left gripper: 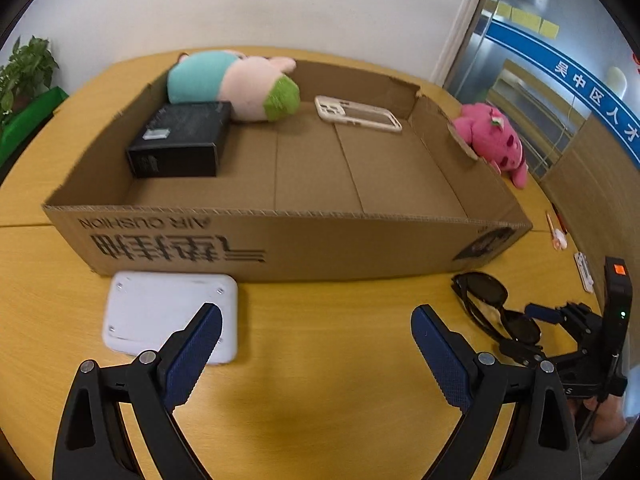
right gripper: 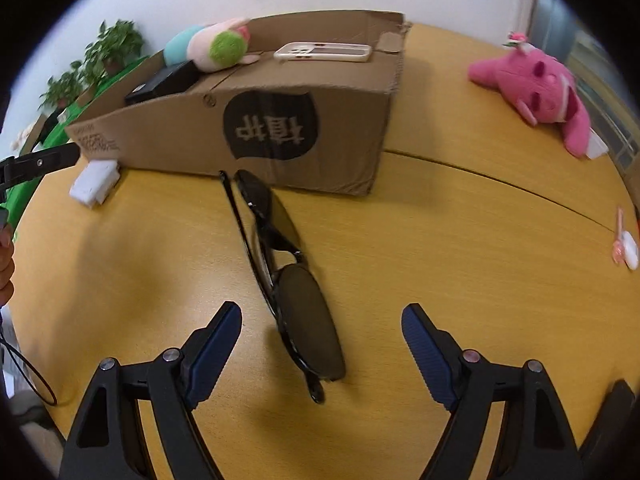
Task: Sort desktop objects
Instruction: 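Close the right gripper on the sunglasses frame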
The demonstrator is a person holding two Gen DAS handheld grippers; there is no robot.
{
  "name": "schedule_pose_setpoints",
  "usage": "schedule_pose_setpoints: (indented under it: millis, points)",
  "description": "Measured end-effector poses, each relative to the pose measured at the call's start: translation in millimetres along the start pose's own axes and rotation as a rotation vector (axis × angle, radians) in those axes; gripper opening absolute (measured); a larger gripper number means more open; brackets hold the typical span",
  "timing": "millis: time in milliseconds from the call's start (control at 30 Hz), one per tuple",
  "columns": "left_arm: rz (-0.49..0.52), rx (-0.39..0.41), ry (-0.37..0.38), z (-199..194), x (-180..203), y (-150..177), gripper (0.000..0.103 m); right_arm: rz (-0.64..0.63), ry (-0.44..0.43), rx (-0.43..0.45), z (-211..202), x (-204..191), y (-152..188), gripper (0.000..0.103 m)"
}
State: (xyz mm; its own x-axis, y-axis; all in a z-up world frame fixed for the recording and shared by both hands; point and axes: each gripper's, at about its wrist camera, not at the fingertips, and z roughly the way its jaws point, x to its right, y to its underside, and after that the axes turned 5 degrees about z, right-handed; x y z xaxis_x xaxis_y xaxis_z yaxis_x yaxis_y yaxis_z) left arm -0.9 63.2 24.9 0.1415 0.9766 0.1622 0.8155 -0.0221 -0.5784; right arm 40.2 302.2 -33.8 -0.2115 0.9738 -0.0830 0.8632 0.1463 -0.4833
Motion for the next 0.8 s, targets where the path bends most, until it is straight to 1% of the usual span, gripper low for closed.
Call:
schedule_pose_setpoints:
  millis: [67,100,133,233,267,300,400,533,600,700,800]
  points:
    - [0.005,-0.025,0.009,5.7,4.3,2.6,0.098,-0.010,0.032,-0.024,9.1,-4.4,-1.8,0.079]
    - [0.009,-0.035,0.018,8.0,6.5,3.9,0.098,-0.003,0.029,-0.041,12.9,-6.3,-1.3,0.072]
    - [0.013,-0.042,0.025,9.6,7.6,4.4,0.098,-0.011,0.040,-0.025,10.8,-9.0,-1.6,0.071]
    - [0.010,-0.080,0.061,18.2,10.7,4.7,0.098,-0.032,0.041,-0.022,6.7,-20.7,3.7,0.053]
    - [0.002,-0.098,0.085,22.7,12.0,4.8,0.098,-0.027,0.042,-0.019,4.6,-25.3,5.4,0.042]
    - [-0.007,-0.113,0.106,26.4,13.2,5.0,0.098,-0.022,0.046,-0.016,2.7,-31.5,7.5,0.034]
    - [-0.019,-0.148,0.166,37.3,20.7,5.6,0.098,-0.025,0.039,-0.010,-1.9,-48.1,16.9,0.029]
    - [-0.022,-0.188,0.245,50.0,33.8,5.0,0.098,-0.004,0.000,0.008,-4.6,-69.3,24.7,0.028]
    - [-0.018,-0.207,0.275,57.1,41.6,5.1,0.097,-0.009,0.009,0.022,-5.6,-81.0,28.9,0.028]
    - [-0.010,-0.232,0.305,66.2,51.3,5.4,0.097,0.008,0.009,0.048,-6.9,-92.5,35.1,0.028]
    - [-0.001,-0.232,0.301,70.4,58.1,3.4,0.097,-0.013,0.008,0.068,-9.3,-107.4,42.1,0.028]
